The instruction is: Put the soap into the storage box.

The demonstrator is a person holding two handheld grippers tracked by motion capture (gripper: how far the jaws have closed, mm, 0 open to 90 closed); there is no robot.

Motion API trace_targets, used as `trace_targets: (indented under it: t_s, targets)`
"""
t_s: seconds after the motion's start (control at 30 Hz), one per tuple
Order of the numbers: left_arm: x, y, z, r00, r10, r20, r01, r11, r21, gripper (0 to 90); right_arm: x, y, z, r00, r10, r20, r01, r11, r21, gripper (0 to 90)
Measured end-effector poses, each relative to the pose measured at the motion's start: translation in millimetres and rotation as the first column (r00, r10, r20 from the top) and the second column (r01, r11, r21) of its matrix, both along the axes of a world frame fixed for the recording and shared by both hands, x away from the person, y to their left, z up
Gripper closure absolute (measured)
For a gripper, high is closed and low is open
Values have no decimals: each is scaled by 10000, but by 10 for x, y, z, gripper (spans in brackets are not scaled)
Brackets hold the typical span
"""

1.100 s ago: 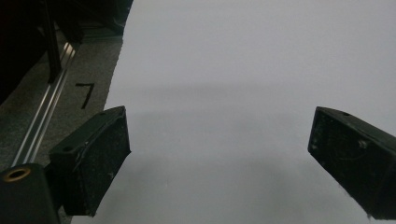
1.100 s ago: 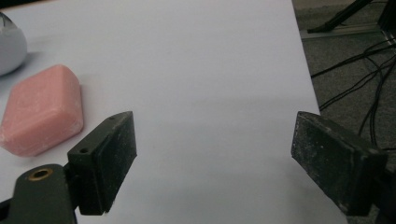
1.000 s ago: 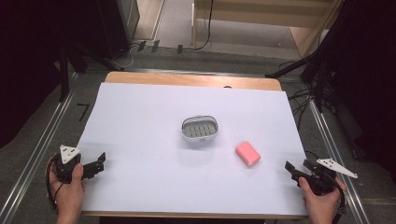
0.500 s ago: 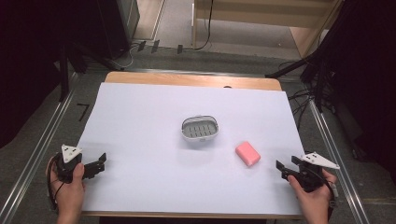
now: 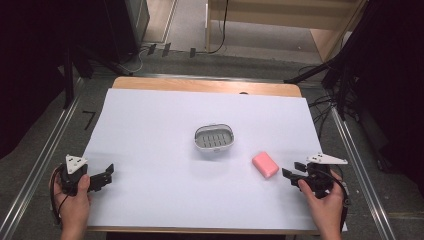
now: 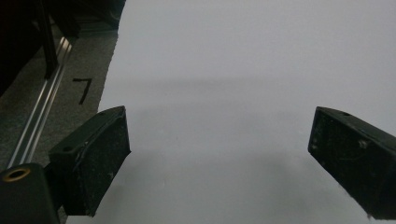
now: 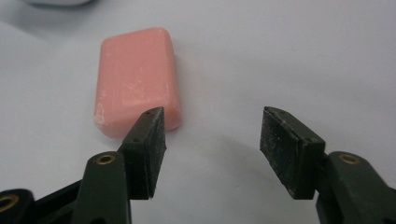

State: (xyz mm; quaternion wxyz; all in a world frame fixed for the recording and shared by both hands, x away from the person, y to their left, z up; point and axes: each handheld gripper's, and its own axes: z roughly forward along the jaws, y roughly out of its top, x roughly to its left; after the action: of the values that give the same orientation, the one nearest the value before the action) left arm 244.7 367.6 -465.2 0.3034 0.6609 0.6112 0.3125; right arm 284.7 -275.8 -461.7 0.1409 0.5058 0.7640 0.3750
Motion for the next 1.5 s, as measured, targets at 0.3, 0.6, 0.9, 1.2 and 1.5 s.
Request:
trace_targets:
  t_s: [0.3,0.6,0.9,1.2,1.5]
  targets:
    - [4,-6,-1,10000,-31,-43,32,10000,26,58,39,115,72,9997,200,-162,-205,9993,-320,326]
    - [6,-14,-3,10000,-12,-86,13,9999,115,58,84,294,173,9987,484,-187,-494,9972,-564,233]
    - [7,-13,-3,10000,-27,-85,28,9999,106,57,160,468,173,9973,601,-429,-638,9939,-901,195]
    - [8,-12,-3,9999,-51,-94,52,9999,107,58,274,669,99,9921,741,-1008,-865,9883,-1255,177]
    - [11,-15,-5,9999,-57,-110,59,9999,130,58,342,769,36,9886,706,-1327,-897,9856,-1435,178]
